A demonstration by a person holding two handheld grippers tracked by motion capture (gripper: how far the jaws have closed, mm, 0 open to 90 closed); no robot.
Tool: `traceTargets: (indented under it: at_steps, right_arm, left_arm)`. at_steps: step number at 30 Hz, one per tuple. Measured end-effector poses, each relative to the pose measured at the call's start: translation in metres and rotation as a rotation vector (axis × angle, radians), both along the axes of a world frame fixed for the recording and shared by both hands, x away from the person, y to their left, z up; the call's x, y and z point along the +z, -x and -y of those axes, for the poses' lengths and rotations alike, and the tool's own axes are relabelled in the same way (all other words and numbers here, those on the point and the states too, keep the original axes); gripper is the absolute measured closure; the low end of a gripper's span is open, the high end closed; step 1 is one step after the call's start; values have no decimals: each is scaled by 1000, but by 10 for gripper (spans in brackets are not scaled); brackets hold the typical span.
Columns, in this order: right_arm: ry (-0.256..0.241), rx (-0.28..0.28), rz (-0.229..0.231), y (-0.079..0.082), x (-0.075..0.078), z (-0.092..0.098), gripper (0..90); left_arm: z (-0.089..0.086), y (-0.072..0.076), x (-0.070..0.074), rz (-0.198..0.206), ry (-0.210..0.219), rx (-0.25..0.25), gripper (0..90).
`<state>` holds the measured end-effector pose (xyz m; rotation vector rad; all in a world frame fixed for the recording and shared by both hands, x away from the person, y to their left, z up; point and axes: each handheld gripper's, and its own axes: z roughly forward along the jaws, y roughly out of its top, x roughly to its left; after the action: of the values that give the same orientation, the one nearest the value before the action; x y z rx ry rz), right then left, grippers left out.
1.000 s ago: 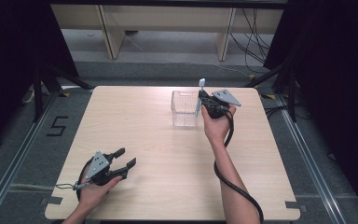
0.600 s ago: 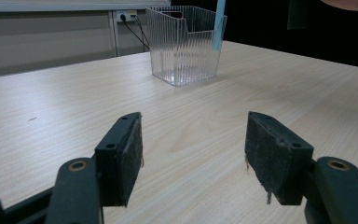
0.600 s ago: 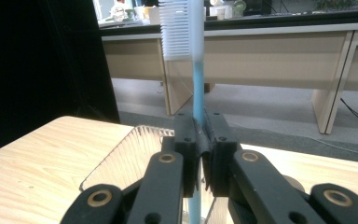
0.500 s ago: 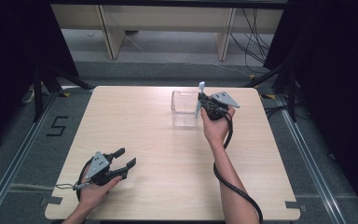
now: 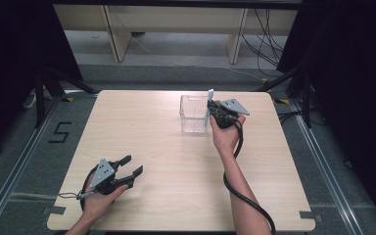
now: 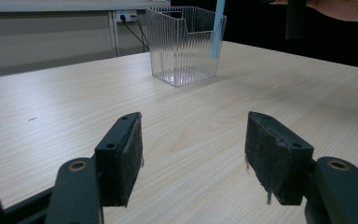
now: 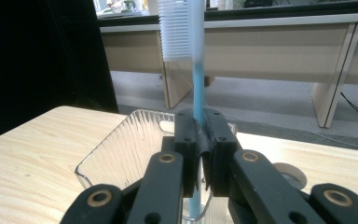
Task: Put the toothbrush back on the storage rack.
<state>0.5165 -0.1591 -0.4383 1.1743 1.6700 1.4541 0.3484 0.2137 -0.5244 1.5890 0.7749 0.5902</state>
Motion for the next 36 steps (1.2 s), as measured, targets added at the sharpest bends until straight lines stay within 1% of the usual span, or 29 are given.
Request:
traceTargets:
  at_steps: [1,2,3,4,5,8,9,10,12,13,14,16,17,19,20,22,23,25,26,27,28,29,31,33,36]
  right_arm:
    - [-14,4,-7,0,-1,-1,855]
    - [-14,4,-7,0,-1,-1,855]
    - [0,3,-9,0,-1,0,855]
    - [-11,1,-14,0,-2,0,855]
    - [-3,-1,-13,0,-3,0,855]
    - [-2,0,-14,0,-4,0,855]
    - [15,1,-5,-1,-5,1,855]
    - [1,1,-17,-1,-6,0,855]
    - [-1,-4,-22,0,-7,0,855]
    - [6,-1,-15,-1,-7,0,855]
    - [-4,-10,-26,1,-9,-1,855]
    - [-2,-5,-29,0,-10,-1,854]
    - [10,2,-21,-1,-11,0,854]
    - [6,-2,-25,0,-12,-1,854]
    - [-4,-2,-32,0,-13,-1,854]
    - [23,-5,-15,0,-14,0,854]
    - [4,-2,-31,0,-15,-1,854]
    - [9,0,-30,0,-15,-1,854]
    - [20,7,-26,0,-16,0,854]
    - [0,-5,-34,0,-17,-2,854]
    - [10,-2,-29,0,-18,-2,854]
    - [0,-7,-33,0,-18,-2,854]
    - [9,-1,-36,0,-19,-1,853]
    - [-5,-5,-43,1,-20,-1,853]
    - [-4,-9,-46,1,-21,0,853]
  left_arm:
    - [0,0,0,-1,1,0,364]
    - [0,0,0,-1,1,0,364]
    - [0,0,0,0,0,0,364]
    - [0,0,0,0,0,0,364]
    - [1,0,0,0,0,0,364]
    - [1,0,0,-1,1,0,364]
    - [0,0,0,0,-1,0,364]
    - [0,0,0,0,0,0,364]
    - [0,0,0,0,0,-1,364]
    - [0,0,0,0,-1,0,364]
    - [1,0,0,-1,1,0,364]
    - [0,0,0,0,-1,0,364]
    - [0,0,0,0,-1,0,364]
    - [0,0,0,0,-1,0,364]
    - [0,1,1,-12,-15,6,364]
    - [0,1,1,-15,-20,6,364]
    - [0,1,1,-15,-21,6,364]
    - [0,1,1,-15,-20,6,364]
    - [0,1,1,-15,-20,6,364]
    - [0,1,1,-15,-20,6,364]
    - [0,1,1,-12,-18,5,365]
    - [0,1,1,-12,-18,5,364]
    - [0,1,1,-12,-18,5,364]
    - [0,1,1,-13,-18,5,364]
    - [0,1,1,-13,-18,5,364]
